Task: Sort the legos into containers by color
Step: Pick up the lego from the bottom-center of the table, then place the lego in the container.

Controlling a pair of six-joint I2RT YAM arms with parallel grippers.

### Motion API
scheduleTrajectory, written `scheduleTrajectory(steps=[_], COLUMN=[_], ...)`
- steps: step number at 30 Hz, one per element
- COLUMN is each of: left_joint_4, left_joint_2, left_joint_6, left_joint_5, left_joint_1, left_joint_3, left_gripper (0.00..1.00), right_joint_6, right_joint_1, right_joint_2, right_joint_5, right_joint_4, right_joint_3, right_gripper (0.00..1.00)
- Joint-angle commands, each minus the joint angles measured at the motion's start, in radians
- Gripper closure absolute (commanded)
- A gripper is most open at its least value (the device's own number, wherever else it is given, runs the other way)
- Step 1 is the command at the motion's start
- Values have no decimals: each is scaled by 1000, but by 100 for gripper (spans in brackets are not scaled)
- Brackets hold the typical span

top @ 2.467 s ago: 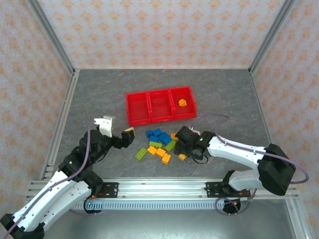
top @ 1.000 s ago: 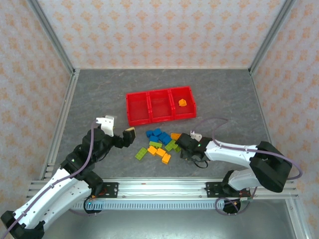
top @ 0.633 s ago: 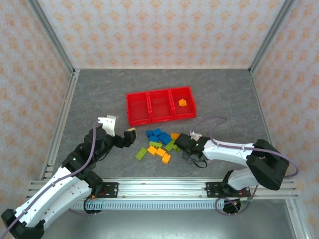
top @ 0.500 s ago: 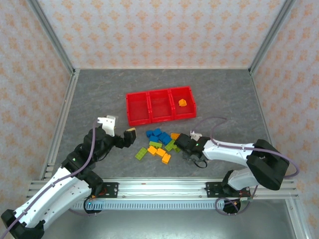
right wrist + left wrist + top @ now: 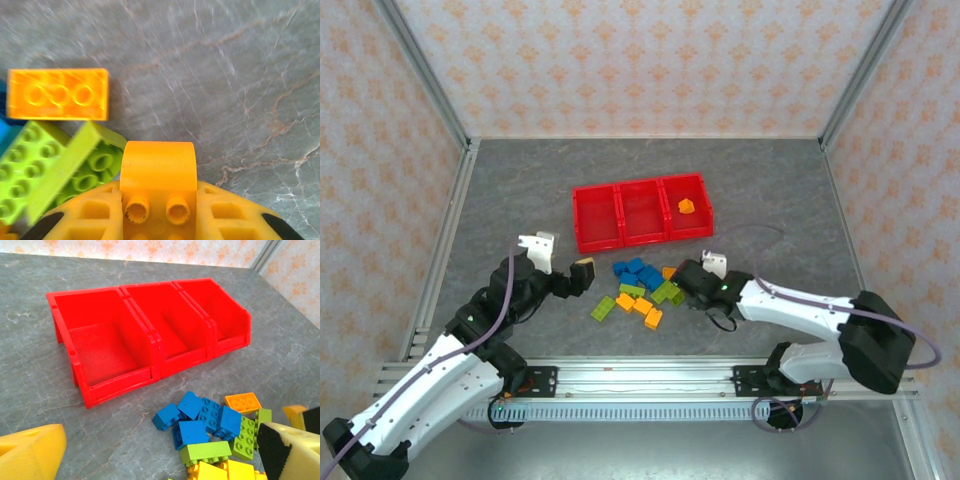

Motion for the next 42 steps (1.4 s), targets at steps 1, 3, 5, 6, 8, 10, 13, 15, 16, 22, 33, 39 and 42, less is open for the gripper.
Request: scheduleTrajectory(steps=[1,3,5,6,8,10,13,15,16,22,33,39,42], left_joint_4=[36,40,43,43,40,39,40,40,41,54,51,47,48], left_joint_2=[11,17,22,26,33,41,48,47,44,34,-25,-25,9], left_joint_6=[21,21,14,12,10,10,12,14,14,15,16,16,16], left_joint_5=[53,77,80,75,72,73,80,85,87,120,87,81,86], left_joint_1=[-8,-8,-8,-8,-8,-8,-8,-8,-8,-8,-11,-11,-11], left_joint_3=[1,3,5,6,8,9,11,9,9,0,-3,-8,-7], left_gripper=[1,1,1,1,1,1,1,1,1,1,1,1,1], right_joint_6=[-40,-90,-158,-184,-262,-342,-441,-471,-485,-567,-571,-548,-538], right_joint_1=[-1,-10,-34,-47,-85,-129,-212,-266,-287,-353,-400,-399,-399], right_joint_2=[-42,-38,-18,-6,26,63,135,195,229,437,674,675,633], right_joint_5=[107,138,153,150,137,135,107,72,53,-15,-90,-117,-145], right_joint_4=[-48,-56,-47,-44,-25,5,59,94,108,155,163,153,162], right_joint_3=[85,140,191,212,254,299,378,425,450,569,720,732,716], right_gripper=[76,76,76,76,76,76,76,75,75,76,75,47,35])
